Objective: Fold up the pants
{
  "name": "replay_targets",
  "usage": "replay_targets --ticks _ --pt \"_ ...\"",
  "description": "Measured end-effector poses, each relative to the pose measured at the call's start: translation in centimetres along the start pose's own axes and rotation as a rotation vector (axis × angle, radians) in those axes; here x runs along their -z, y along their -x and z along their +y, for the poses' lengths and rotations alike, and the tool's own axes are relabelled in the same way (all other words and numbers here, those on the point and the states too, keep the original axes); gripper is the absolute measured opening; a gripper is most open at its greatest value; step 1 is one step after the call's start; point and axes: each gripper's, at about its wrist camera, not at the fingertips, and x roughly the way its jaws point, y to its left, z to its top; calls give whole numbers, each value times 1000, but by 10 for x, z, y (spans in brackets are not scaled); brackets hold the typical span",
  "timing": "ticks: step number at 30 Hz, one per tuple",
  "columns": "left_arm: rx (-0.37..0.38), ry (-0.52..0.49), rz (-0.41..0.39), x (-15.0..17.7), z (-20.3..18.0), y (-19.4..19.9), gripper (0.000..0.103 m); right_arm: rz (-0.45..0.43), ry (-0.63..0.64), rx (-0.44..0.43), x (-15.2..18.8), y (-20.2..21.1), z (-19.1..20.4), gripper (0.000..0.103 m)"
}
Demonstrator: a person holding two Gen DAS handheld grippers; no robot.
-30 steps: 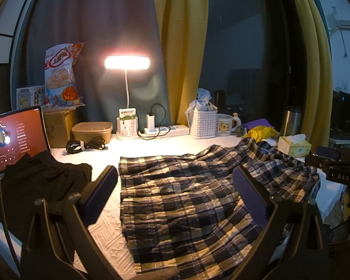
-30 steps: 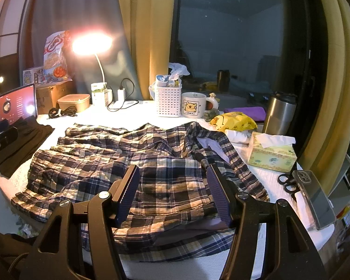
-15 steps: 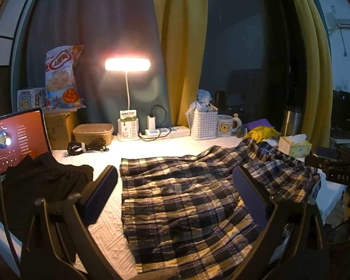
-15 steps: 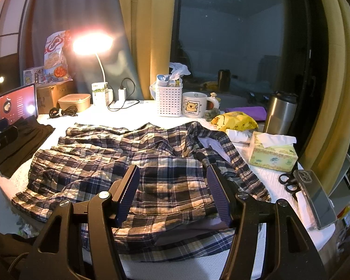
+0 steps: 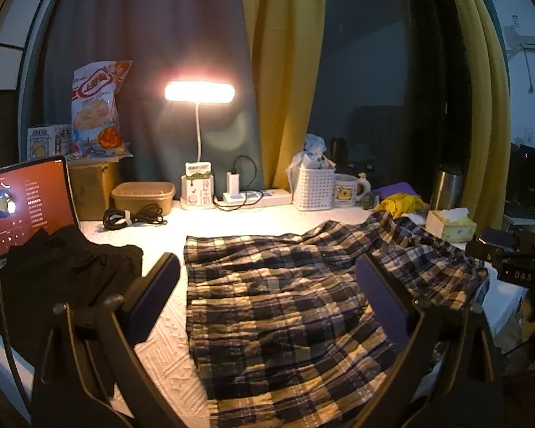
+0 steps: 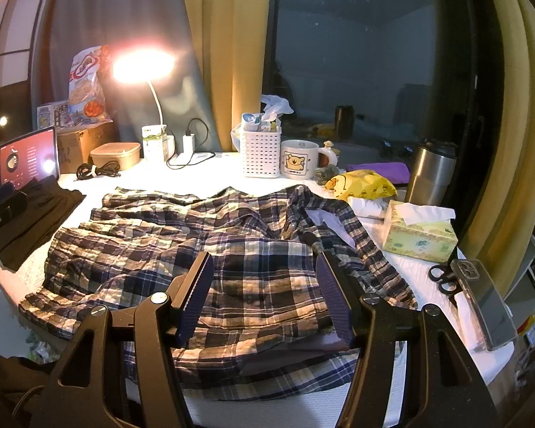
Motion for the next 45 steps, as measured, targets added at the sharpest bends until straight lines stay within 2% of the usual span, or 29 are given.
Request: replay_targets --ticks 16,23,27,36,39,42,45 --pt "-15 -8 11 0 1 -5 99 11 26 2 -2 -9 3 63" --pt "-9 -77 12 -19 0 -26 99 20 92 -5 -16 -30 6 63" --pt "1 -110 36 -30 1 -51 99 32 128 -57 -34 -49 2 63" --pt "40 -133 142 -50 11 -123 99 46 213 -78 -89 -99 -14 63" --pt "27 -135 189 -48 21 -155 99 71 230 -80 -100 -124 -22 63" --pt "40 -109 276 -42 38 -196 99 130 234 -75 -107 -158 -36 63" --pt "33 -92 351 -36 55 -229 99 243 159 -89 -109 -203 -63 63"
